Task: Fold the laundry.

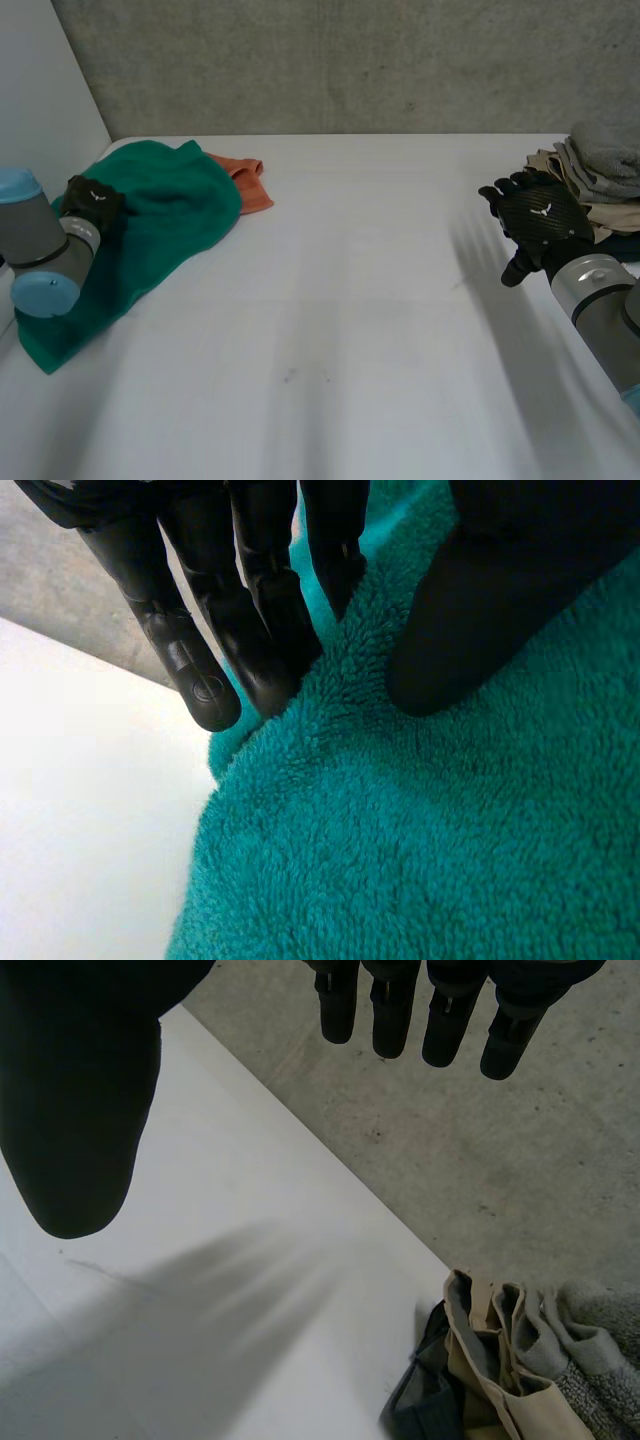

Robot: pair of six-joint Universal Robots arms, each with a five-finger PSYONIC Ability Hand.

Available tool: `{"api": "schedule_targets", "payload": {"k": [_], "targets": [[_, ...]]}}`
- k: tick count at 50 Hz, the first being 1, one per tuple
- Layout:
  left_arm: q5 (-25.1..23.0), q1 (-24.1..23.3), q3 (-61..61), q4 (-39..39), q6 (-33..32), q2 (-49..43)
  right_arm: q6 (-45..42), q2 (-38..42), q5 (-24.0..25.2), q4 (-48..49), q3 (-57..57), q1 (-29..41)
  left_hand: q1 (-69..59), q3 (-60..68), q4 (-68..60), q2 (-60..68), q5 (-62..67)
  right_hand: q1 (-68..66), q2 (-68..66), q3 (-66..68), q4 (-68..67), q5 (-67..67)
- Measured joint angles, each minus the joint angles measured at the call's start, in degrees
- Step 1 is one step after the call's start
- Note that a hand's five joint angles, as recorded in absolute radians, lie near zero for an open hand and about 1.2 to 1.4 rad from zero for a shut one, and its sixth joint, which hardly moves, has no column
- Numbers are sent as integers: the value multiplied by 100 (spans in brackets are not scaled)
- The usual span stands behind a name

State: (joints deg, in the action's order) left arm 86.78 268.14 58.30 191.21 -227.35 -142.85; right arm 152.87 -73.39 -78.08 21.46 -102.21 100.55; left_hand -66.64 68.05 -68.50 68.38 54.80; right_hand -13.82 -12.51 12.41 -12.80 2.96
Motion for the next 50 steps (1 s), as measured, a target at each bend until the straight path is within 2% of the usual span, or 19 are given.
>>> {"api": "schedule_targets", "payload": {"k": [11, 17, 20, 24, 28, 31, 34, 35, 36, 37, 38, 41, 46, 48, 50], "targets": [[366, -842, 607, 479, 1758, 1798, 5, -9, -51, 3, 17, -5, 0, 30, -3, 10, 0, 0, 3, 0, 0, 0], [299, -1785, 928, 476, 2481, 2716, 17, -11, -83, 7, 21, -44, 0, 36, -23, 20, 0, 0, 0, -1, 0, 0], [148, -2314, 1112, 361, 2764, 2967, 27, -14, -88, 9, 21, -60, 0, 38, -23, 21, 0, 0, 0, 0, 0, 0], [-306, -3147, 1461, 164, 3319, 3170, 38, -18, -96, 17, 29, -78, 0, 40, -24, 22, 0, 0, 0, 0, 0, 0], [-700, -3751, 1752, 77, 3807, 3200, 33, -23, -99, 20, 43, -111, 0, 40, -24, 23, 0, 0, 0, 0, 0, 0], [-837, -4022, 1895, 59, 3999, 3063, 25, -28, -92, 14, 56, -148, 7, 31, -16, 16, -2, 0, 0, 0, 0, 0], [-858, -4169, 1934, 37, 4030, 2779, 28, -29, -84, 3, 78, -171, 521, -659, 629, -683, -369, 0, 3, 0, 0, 0], [-846, -4202, 1930, 27, 4005, 2671, 30, -29, -82, -2, 85, -175, 2097, -1939, 2007, -1997, -1659, 0, 0, 0, 0, 0], [-818, -4230, 1920, 13, 3956, 2548, 33, -29, -79, -13, 95, -177, 2770, -2526, 2610, -2715, -2258, 0, 0, 0, 0, 0], [-802, -4240, 1916, 7, 3929, 2503, 35, -29, -79, -20, 99, -176, 2770, -2526, 2610, -2715, -2258, 0, 0, 0, 0, 0], [-758, -4255, 1905, -8, 3858, 2409, 36, -29, -75, -41, 107, -174, 4177, -3975, 4077, -4045, -3725, 0, 0, 0, 0, 0], [-590, -4258, 1893, -56, 3650, 2306, 32, -35, -63, -177, 140, -159, 4516, -4679, 4792, -4751, -4445, 0, 0, 0, 0, 0], [-333, -4092, 1939, -112, 3465, 2598, 26, -48, -46, -597, 258, -148, 4516, -4789, 4883, -4854, -4589, 0, 0, 0, 0, 0], [-274, -3966, 1964, -116, 3431, 2737, 24, -65, -38, -812, 318, -140, 4516, -4789, 4883, -4854, -4589, 0, 0, 0, 0, 0], [-203, -3646, 2014, -117, 3374, 2989, 23, -122, -17, -1269, 435, -108, 4516, -4789, 4883, -4854, -4589, 0, 0, -1, 0, 0]]}}
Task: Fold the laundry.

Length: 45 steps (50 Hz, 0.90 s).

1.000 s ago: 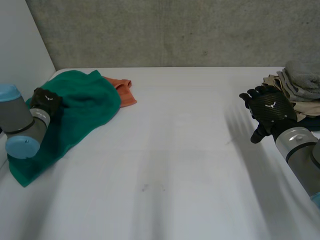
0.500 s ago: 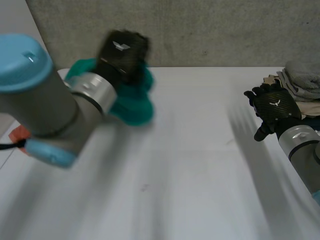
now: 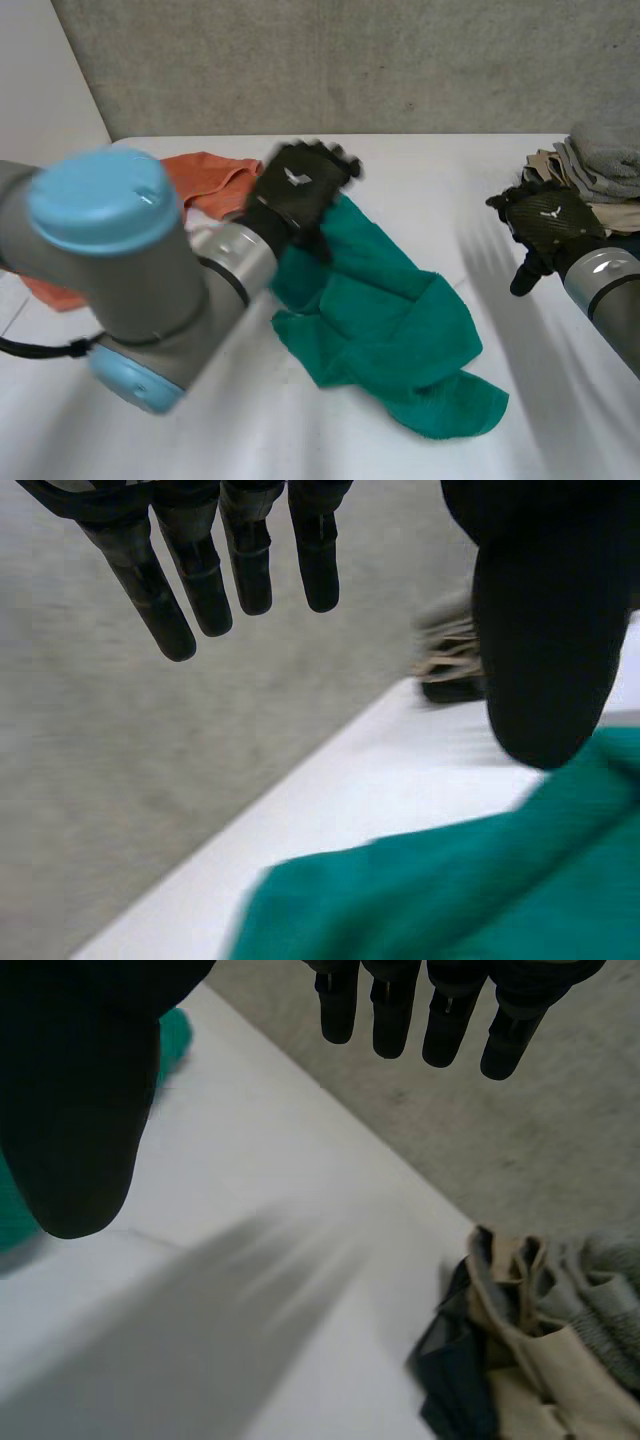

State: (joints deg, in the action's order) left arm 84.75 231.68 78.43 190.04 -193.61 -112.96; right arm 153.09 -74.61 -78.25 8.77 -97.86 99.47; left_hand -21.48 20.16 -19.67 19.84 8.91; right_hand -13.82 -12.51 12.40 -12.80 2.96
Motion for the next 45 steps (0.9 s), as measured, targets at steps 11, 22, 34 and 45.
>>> {"api": "schedule_targets", "payload": {"k": [11, 22, 34, 45], "targets": [[-202, 1099, -399, -150, -1160, -627, 39, -534, 293, -1930, 26, 754, 0, -102, 108, -130, -33, 0, 0, 1, 0, 0], [-880, 1577, -878, -473, -2511, -1976, -1, -707, 207, -966, -728, 1984, -24, 217, -265, 257, 374, 0, 0, 0, 0, 0], [-1263, 1594, -1188, -472, -2524, -2611, -71, 205, -450, 131, -832, 2667, -1279, 1355, -1429, 1387, 1489, -1448, -1570, 1589, -1531, 1497], [-1279, 1510, -1325, -452, -2189, -2714, -203, 465, -644, 555, -795, 2640, -4462, 4722, -4793, 4764, 4710, -4886, -5464, 5584, -5565, 5156]]}}
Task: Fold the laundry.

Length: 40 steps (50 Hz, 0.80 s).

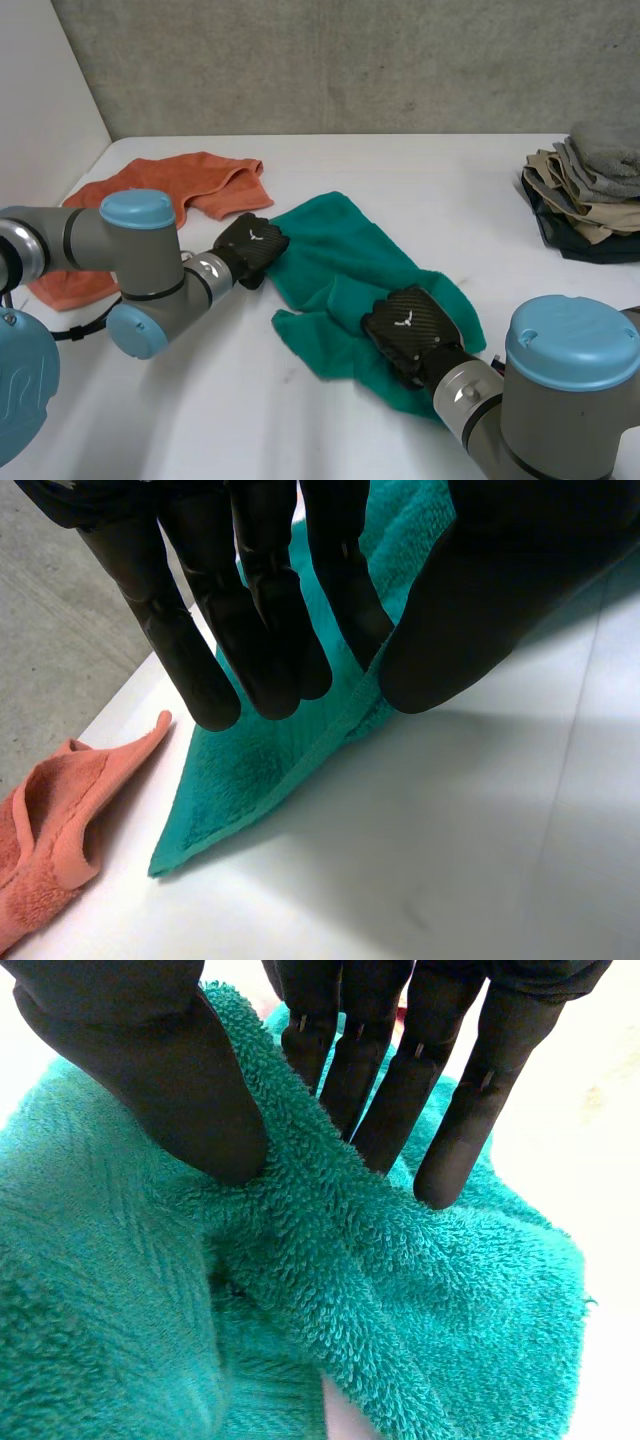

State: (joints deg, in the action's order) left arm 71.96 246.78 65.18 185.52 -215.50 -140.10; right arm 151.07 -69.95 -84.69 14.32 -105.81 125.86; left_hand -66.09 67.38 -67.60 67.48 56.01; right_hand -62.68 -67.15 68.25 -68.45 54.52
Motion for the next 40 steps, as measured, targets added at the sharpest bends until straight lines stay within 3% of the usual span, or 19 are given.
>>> {"api": "schedule_targets", "payload": {"k": [15, 20, 21, 26, 30, 36, 38, 40], "targets": [[67, -257, 120, 104, 392, 359, 70, -1035, -129, -161, 103, -156, 0, 98, -90, 101, 3, 0, 0, 1, -36, 0], [209, -280, 431, 158, 429, 1072, 89, -1670, -69, -514, 370, -522, 0, 102, -92, 106, 3, 0, 0, 1, -36, 1], [399, -271, 726, 285, 493, 1753, 91, -2015, 56, -905, 674, -858, 0, 103, -92, 107, 3, 0, 0, 1, -36, 0], [744, -259, 1316, 514, 678, 3016, 103, -2267, 507, -1767, 1393, -1560, 0, 103, -96, 109, 3, 0, 0, 22, -38, 0], [870, -283, 1804, 581, 858, 3816, 119, -1959, 951, -2308, 1982, -2161, 0, 104, -112, 111, 3, 0, 0, 23, -40, 1], [909, -481, 2547, 605, 1036, 4319, 85, -622, 1394, -2638, 2875, -2791, 0, 107, -113, 113, 3, 0, 0, 23, -42, 0], [919, -567, 2661, 610, 1046, 4239, 28, -180, 1400, -2631, 3135, -2848, 0, 108, -114, 114, 3, 356, 682, -713, 710, -506], [938, -691, 2743, 609, 1046, 4026, -79, 303, 1334, -2608, 3443, -2871, 0, 111, -114, 114, 3, 2121, 2609, -2602, 2485, -2278]]}}
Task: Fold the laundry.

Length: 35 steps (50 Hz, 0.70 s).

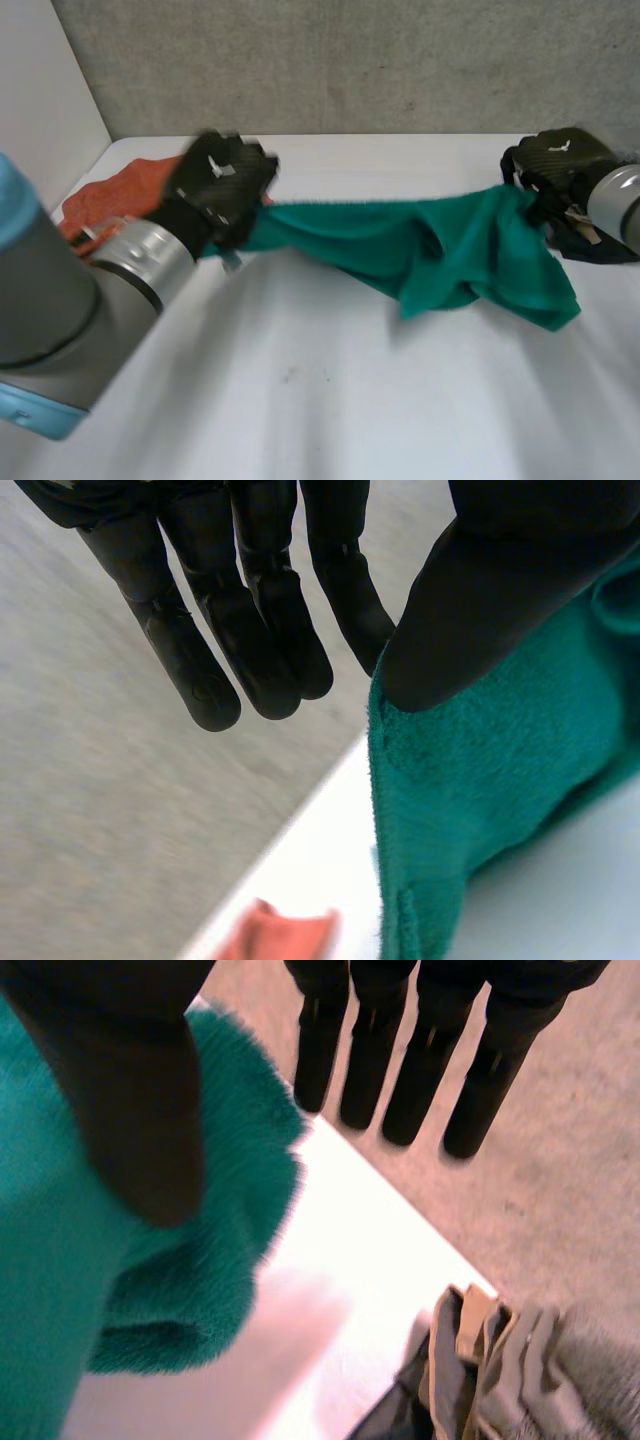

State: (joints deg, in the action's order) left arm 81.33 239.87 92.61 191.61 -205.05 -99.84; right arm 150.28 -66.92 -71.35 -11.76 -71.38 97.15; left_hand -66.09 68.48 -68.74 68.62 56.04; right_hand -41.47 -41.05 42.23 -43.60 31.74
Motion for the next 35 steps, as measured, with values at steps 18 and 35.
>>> {"api": "schedule_targets", "payload": {"k": [18, 35], "targets": [[482, -482, -485, -56, -33, -933, 617, -653, -1445, 885, -1280, 827, 0, 6, 0, 3, 0, 2775, 2853, -2976, 3081, -2879], [481, -159, -406, -55, -1, -566, 1249, -731, -1486, 1799, -3265, 1380, 0, 6, 0, 3, 0, 1885, 2028, -1936, 2052, -1791]]}}
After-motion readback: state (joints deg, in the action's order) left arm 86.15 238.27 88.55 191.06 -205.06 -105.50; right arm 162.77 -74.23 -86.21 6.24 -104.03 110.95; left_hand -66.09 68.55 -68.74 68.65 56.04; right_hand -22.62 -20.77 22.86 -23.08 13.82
